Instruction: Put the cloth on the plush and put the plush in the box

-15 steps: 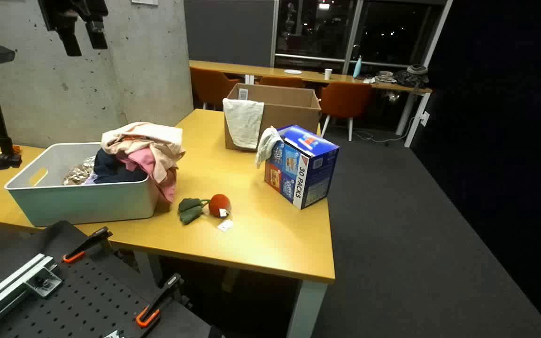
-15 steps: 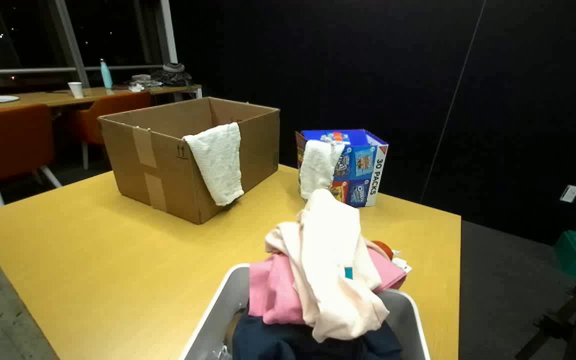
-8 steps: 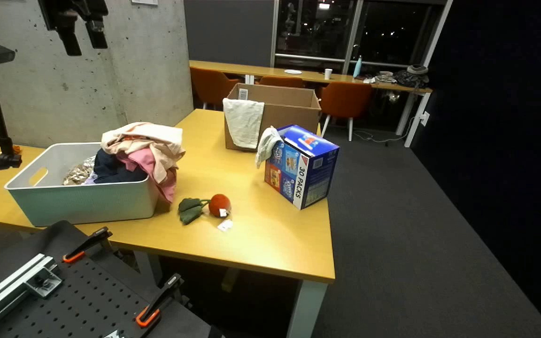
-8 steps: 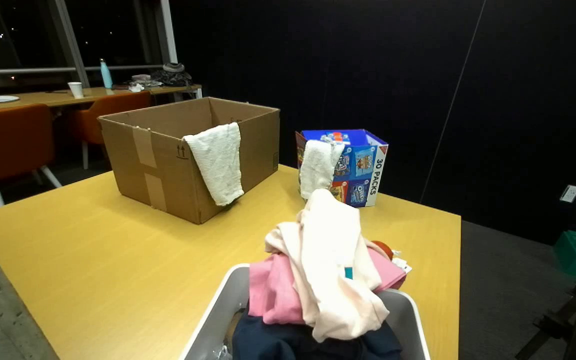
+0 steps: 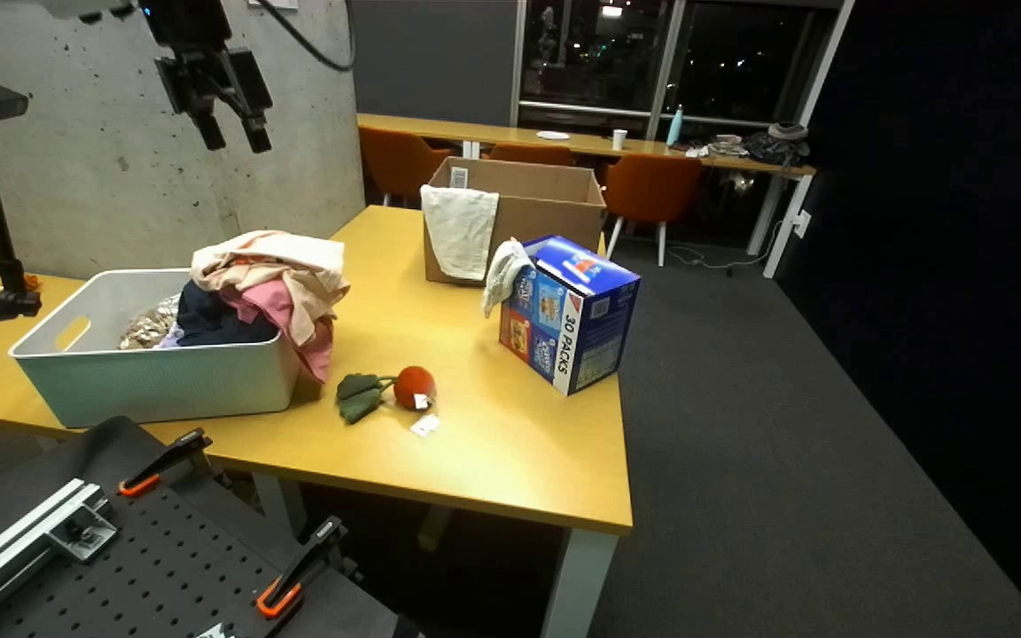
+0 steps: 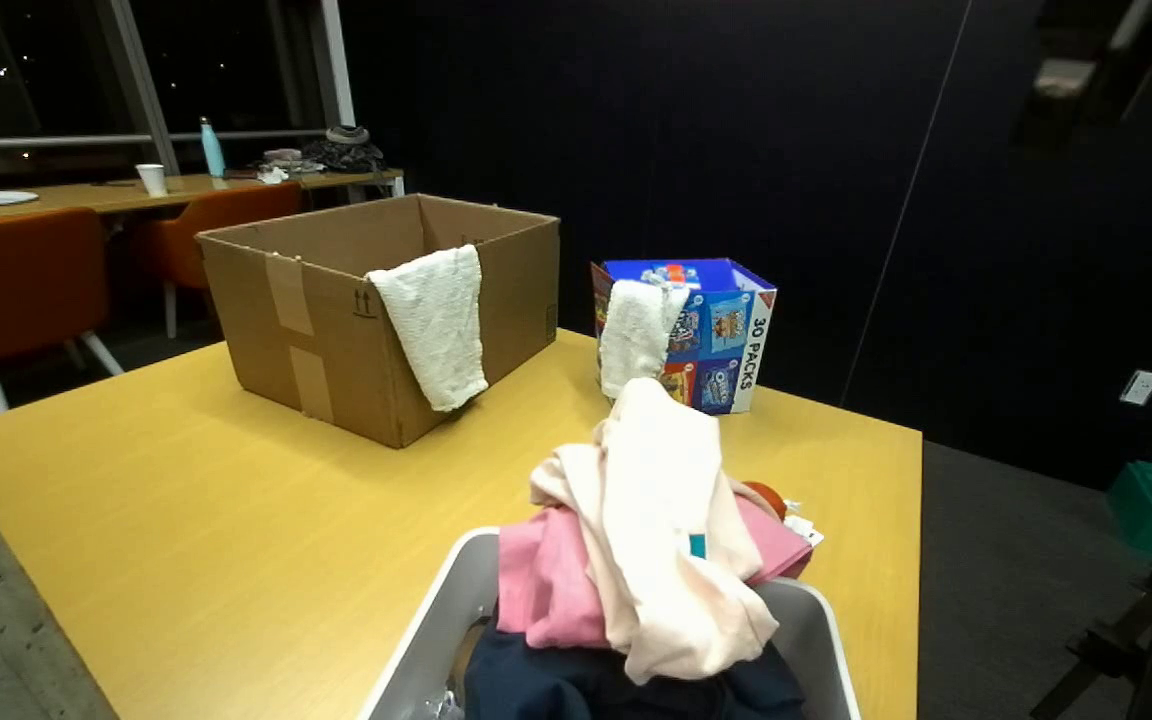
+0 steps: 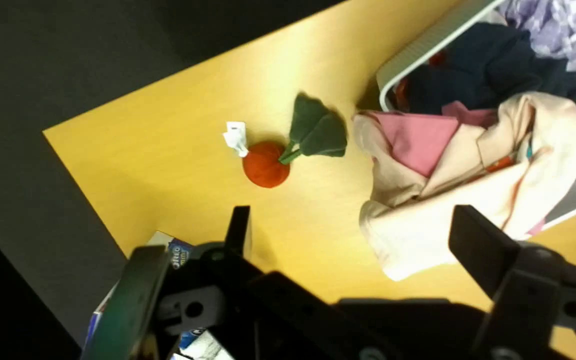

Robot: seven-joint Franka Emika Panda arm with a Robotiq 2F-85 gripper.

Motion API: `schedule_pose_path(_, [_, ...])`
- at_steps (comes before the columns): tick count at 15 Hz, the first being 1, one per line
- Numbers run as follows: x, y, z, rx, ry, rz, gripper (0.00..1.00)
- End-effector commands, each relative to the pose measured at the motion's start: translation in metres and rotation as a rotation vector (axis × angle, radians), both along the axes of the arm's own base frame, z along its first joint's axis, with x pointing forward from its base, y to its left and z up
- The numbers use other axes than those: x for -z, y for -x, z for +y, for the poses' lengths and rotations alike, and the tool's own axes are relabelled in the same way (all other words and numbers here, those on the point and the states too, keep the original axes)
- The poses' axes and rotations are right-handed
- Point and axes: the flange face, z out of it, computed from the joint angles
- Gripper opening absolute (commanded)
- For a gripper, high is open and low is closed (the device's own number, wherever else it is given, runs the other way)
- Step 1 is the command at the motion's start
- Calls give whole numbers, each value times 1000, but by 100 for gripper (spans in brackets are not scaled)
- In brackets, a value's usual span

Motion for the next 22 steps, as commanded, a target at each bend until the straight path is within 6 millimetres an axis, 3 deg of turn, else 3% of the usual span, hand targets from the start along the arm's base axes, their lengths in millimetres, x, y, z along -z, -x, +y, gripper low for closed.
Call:
schedule_pose_path(1, [44,-44,34,3,-54,-79,100])
schedule_pose_path(5, [92,-88,72,-53,-104,-148,100])
schedule_pose_path(9, [136,-111,99,-84,-177,-147,100])
schedule_pose_path(13, [178,-114,108,-60,-268,-84,100])
schedule_pose_path(16, [196,-113,105,-30,-312,-37,100])
schedule_pose_path(17, [201,-115,103,-24,-319,-20,98])
schedule_pose_path(18, [202,-116,102,-21,-326,-12,73])
schedule_pose_path(20, [204,-115,102,-11,-329,-1,71])
schedule_pose_path(22, [202,-115,101,-4,-332,0,56])
